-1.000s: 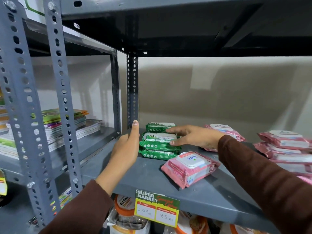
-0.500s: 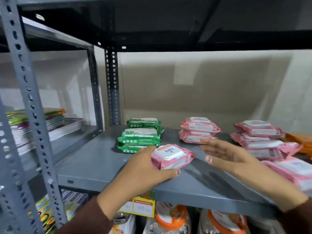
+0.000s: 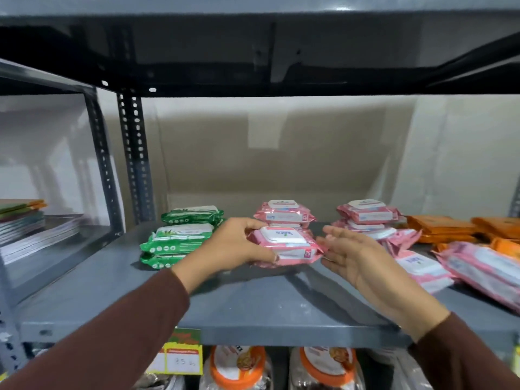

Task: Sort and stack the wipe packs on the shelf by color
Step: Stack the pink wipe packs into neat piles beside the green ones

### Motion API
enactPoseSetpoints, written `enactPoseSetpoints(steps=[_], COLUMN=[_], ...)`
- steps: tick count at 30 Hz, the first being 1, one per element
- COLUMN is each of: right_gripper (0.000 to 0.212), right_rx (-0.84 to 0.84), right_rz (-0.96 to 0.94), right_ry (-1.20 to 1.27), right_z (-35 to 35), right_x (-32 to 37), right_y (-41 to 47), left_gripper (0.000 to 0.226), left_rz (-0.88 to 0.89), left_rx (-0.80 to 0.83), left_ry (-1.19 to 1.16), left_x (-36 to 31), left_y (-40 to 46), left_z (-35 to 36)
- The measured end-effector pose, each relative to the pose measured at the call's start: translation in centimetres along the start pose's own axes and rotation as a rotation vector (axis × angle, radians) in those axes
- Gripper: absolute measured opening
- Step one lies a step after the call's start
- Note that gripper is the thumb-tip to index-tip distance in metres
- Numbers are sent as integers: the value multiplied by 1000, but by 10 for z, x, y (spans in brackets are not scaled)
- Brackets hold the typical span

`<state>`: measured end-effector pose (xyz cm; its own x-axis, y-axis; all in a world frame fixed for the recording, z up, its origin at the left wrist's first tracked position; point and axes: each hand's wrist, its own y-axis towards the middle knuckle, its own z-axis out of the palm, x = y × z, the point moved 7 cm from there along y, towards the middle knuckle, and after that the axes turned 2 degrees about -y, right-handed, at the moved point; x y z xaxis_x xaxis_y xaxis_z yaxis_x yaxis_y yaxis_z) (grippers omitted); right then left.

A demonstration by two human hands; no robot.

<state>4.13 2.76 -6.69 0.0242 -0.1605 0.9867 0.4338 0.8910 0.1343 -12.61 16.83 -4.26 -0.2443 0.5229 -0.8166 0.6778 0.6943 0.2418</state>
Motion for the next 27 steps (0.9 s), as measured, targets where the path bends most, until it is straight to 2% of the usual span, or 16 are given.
enactPoseSetpoints(steps=[1,5,11,16,20,22,27], right_gripper=[22,51,57,58,65,65,64], right_rx=[-38,-114,-136,-124,-85,-62,-31], right_rz=[23,97,168,178,169,158,102], right_ry=[69,239,288,278,238,207,108], right_z=[-6,-19,-12,-6,-4,0,-9], right_x=[0,-6,-14,-13,-17,-14,-2], right_y=[4,15,17,11,12,9,-3], left_gripper=[53,61,49,64,65,71,108], left_rz=[-6,-26,-56,-61,-47,-47,20], left_rx=[24,115,220,227,242,250,182], left_ry=[-27,-41,-52,-71,-50,10,122], left_x=[0,3,19,28,25,23,12], left_y=[11,42,52,52,48,47,41], left_z=[4,22,35,32,34,33,17])
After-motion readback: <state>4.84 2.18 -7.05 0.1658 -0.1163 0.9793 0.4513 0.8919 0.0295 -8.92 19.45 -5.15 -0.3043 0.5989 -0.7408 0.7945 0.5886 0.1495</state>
